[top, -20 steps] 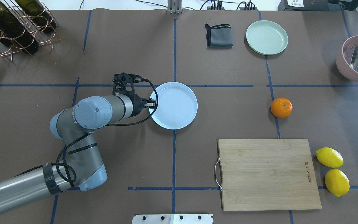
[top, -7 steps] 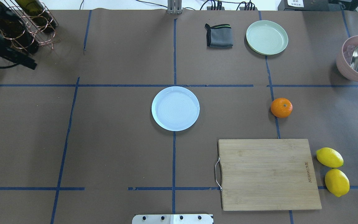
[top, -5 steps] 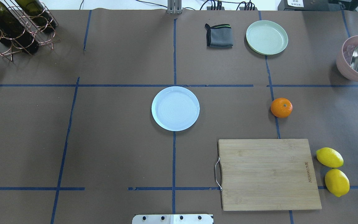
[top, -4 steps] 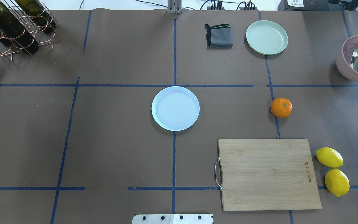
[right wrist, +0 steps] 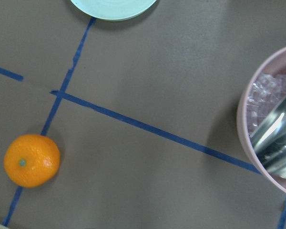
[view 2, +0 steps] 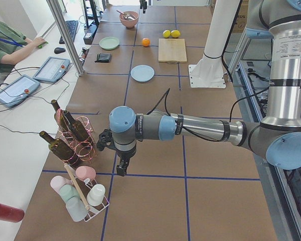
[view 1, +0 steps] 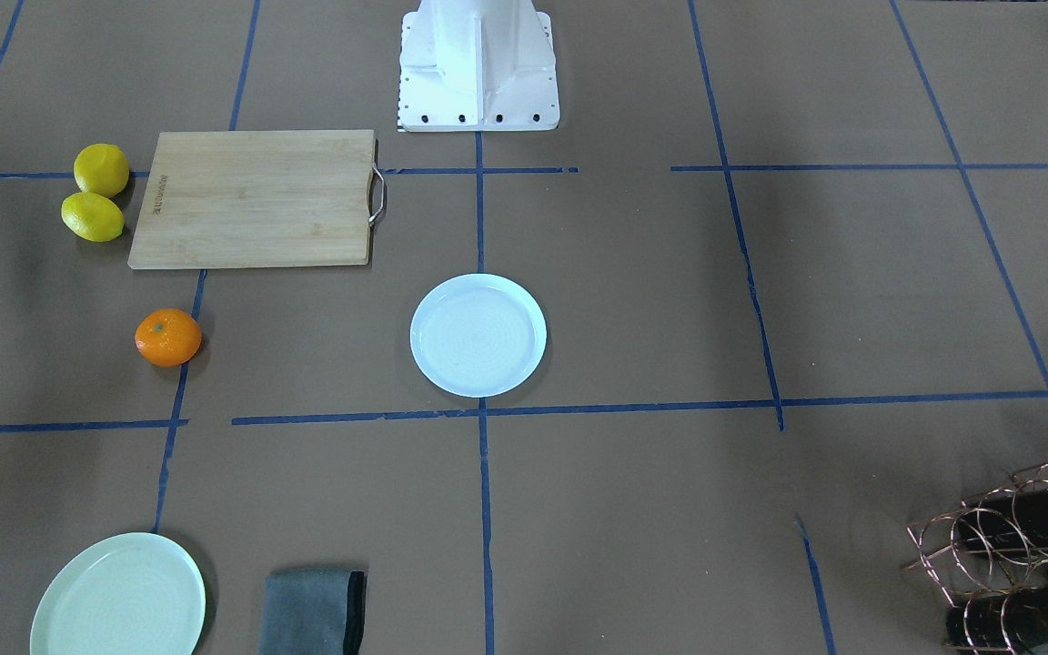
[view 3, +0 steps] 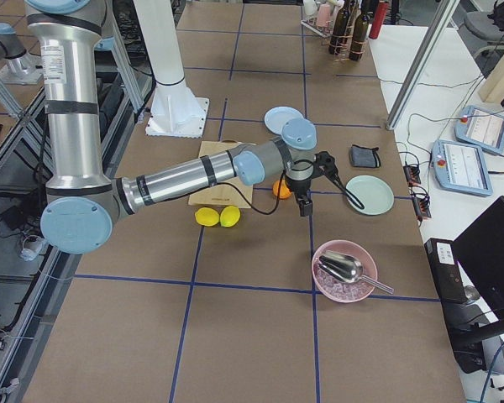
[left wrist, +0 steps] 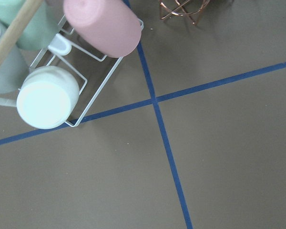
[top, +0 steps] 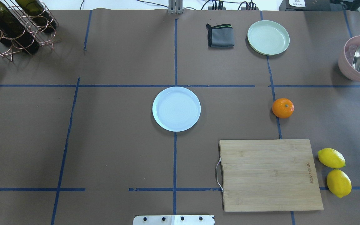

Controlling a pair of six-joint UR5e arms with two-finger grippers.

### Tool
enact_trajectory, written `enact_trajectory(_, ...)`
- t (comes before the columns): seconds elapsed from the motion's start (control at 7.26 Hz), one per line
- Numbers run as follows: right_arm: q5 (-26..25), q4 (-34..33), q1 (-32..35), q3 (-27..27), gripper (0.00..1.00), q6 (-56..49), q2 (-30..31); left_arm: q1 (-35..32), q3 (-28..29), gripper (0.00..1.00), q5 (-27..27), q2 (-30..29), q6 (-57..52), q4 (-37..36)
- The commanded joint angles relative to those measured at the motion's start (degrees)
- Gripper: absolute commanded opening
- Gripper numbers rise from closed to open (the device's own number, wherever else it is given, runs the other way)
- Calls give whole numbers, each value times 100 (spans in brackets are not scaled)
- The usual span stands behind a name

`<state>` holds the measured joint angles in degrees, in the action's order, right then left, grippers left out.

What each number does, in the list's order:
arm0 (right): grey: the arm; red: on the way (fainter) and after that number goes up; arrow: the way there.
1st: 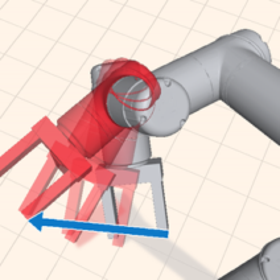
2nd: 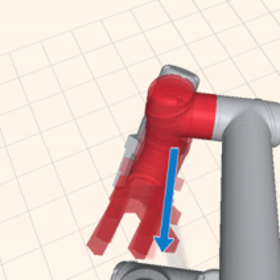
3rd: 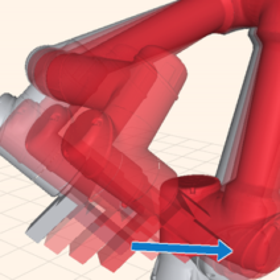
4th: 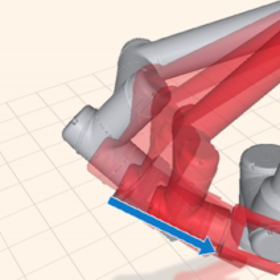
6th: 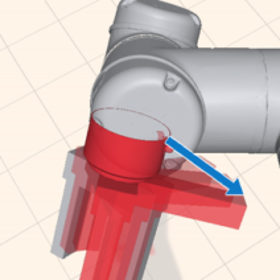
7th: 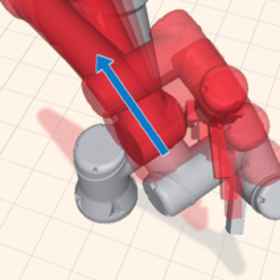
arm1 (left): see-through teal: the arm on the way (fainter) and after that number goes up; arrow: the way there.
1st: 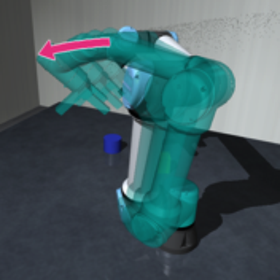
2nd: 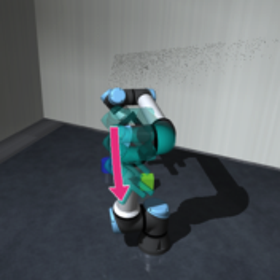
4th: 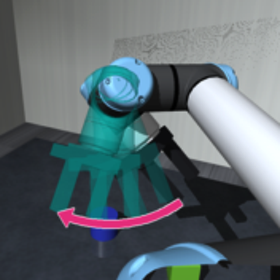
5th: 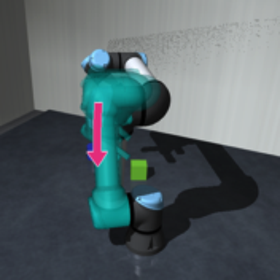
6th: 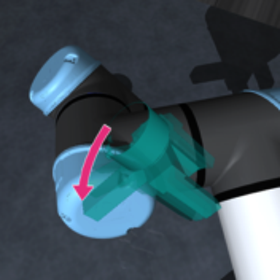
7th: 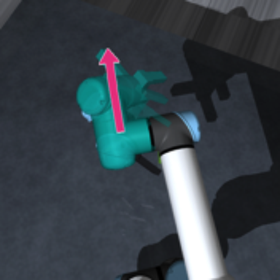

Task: Pick orange to plate
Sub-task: 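Reach the right gripper down over the orange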

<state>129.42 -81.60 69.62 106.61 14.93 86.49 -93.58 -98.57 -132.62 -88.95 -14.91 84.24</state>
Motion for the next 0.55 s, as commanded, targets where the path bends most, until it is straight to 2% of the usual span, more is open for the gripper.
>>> enact_trajectory(0.0, -985, 441, -1289, -70, 100, 1674, -395, -20, -21, 100, -1, 9, -12, 14)
enact_trajectory(0.28, -1277, 906, -1783, -114, 100, 2343, -396, -20, -83, 100, -1, 9, -12, 14)
enact_trajectory(0.41, -1740, 1144, -2116, -227, 100, 2617, -387, -20, -83, 100, -1, 9, -12, 22)
